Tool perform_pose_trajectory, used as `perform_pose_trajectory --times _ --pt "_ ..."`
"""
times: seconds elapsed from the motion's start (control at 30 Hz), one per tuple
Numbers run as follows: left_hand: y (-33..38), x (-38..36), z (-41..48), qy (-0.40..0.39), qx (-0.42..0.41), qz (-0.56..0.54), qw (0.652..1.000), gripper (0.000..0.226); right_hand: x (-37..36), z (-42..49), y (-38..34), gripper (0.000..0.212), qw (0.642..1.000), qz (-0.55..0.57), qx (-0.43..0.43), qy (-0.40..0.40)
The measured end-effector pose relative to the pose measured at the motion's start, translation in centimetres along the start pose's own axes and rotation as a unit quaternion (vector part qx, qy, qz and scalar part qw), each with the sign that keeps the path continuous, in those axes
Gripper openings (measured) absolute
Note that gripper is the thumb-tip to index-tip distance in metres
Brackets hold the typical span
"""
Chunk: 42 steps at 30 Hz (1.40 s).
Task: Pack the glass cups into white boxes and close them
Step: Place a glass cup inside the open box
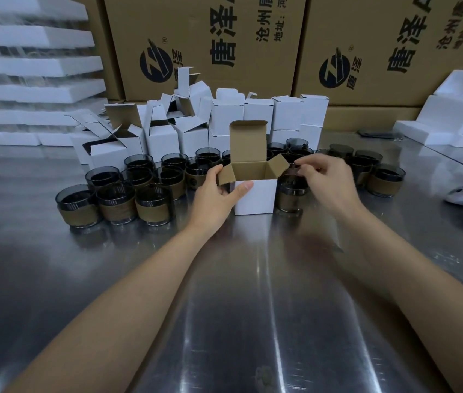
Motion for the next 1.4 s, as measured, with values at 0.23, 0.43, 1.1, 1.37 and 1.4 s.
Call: perform_pose_trajectory --times 0.23,0.43,1.1,1.37,1.4 --pt "0.0 0.0 0.1 0.001 0.001 -0.005 1.000 0.078 -1.6 1.3 3.6 0.020 0.986 -0.018 0.023 -0.166" --pt "-0.1 0.0 0.2 0.002 0.002 -0.001 1.000 0.080 -1.3 0.9 4.1 0.012 0.992 -0.020 0.026 -0.120" --pt "-0.1 -0.1 0.5 -0.012 -0.006 0.000 1.000 0.081 -3.6 4.0 -4.9 0.041 0.994 -0.041 0.059 -0.088" --pt "-0.1 -0.2 0.6 -0.003 -0.007 0.016 1.000 0.075 -4.2 3.7 -3.9 0.032 0.970 -0.103 0.050 -0.216" --pt "-0.2 -0.2 0.6 -0.004 -0.007 0.019 1.000 0.075 -4.2 3.7 -3.9 0.032 0.964 -0.113 0.049 -0.236"
Point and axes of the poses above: each hand's wrist, its own z-axis towards the middle knuckle, its own x-axis out of the back of the hand, y = z × x, the point moved 5 cm from there along z, towards the middle knuckle, and after that the axes turned 14 degrees about -y, right-handed, at the moved point
